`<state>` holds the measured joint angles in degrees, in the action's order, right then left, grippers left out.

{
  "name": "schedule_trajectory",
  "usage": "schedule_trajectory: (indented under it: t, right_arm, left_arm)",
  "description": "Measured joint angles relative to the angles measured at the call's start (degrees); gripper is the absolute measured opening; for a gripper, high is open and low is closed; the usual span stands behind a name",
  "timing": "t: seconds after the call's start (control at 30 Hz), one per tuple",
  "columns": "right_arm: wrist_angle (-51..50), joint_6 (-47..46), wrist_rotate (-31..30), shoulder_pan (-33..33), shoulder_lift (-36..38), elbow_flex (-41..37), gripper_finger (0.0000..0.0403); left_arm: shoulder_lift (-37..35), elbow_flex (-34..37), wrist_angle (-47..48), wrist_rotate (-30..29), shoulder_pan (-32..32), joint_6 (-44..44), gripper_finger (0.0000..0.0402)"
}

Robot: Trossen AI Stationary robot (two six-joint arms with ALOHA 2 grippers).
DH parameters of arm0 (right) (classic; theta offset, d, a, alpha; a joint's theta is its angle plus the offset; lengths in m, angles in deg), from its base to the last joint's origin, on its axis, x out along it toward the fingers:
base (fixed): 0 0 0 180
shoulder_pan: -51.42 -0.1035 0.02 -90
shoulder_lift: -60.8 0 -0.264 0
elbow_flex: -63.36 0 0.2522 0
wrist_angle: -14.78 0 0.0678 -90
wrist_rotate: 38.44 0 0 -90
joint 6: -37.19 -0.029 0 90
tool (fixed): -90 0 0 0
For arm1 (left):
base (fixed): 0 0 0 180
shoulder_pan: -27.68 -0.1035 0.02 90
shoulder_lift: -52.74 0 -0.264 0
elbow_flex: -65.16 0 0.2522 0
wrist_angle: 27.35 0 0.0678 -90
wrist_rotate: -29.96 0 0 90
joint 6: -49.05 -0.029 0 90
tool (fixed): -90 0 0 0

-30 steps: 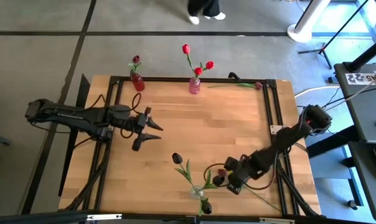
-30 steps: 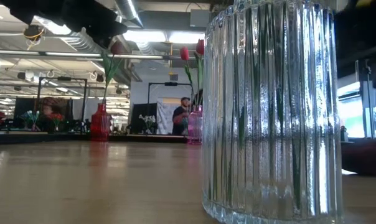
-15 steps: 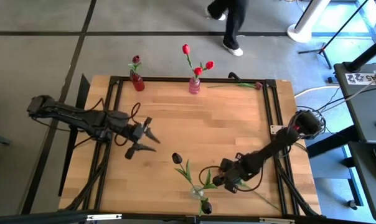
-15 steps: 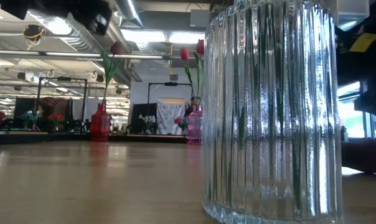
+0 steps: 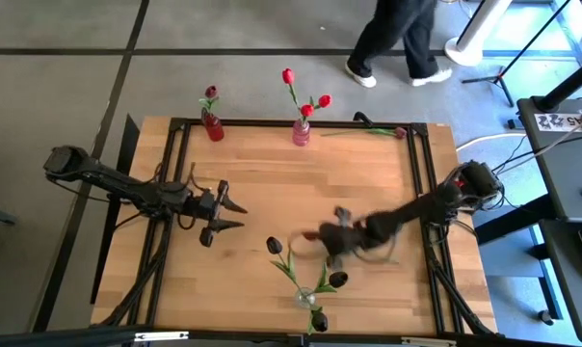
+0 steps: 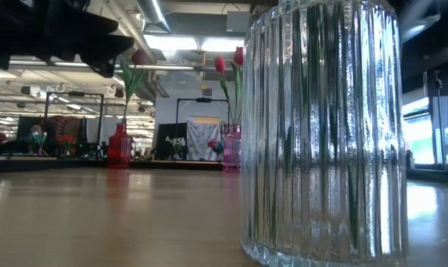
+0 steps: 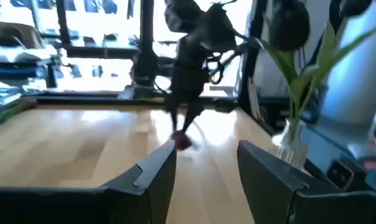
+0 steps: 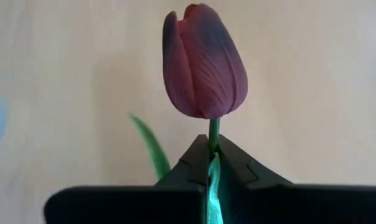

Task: Sort flowers into vase by color
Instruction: Put the bottom dark red flower into the red flower vase

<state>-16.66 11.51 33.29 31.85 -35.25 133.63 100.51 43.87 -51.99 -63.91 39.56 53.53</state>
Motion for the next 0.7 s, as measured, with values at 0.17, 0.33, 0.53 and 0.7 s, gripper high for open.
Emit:
schedule_trajectory:
  t: [0.17, 0.33, 0.53, 0.7]
  right_arm:
    - [23.5, 16.7, 3.7, 9.0, 0.1, 0.0, 0.0007]
    - [46.7, 26.7, 10.7, 14.8, 0.1, 0.0, 0.0004]
    - [65.1, 31.7, 13.9, 16.3, 0.1, 0.0, 0.0004]
    - [71.5, 34.1, 15.7, 15.3, -0.3, 0.0, 0.0004]
  left_arm:
    - [0.0, 3.5, -6.1, -3.8, 0.0, 2.5, 0.0179]
    - [0.0, 3.6, -6.8, -9.0, -1.7, 1.2, 0.0209]
    - [1.9, 3.6, -11.9, -8.2, -3.6, -0.5, 0.0232]
    - [6.7, 3.6, -21.0, -7.8, -3.6, -3.1, 0.0232]
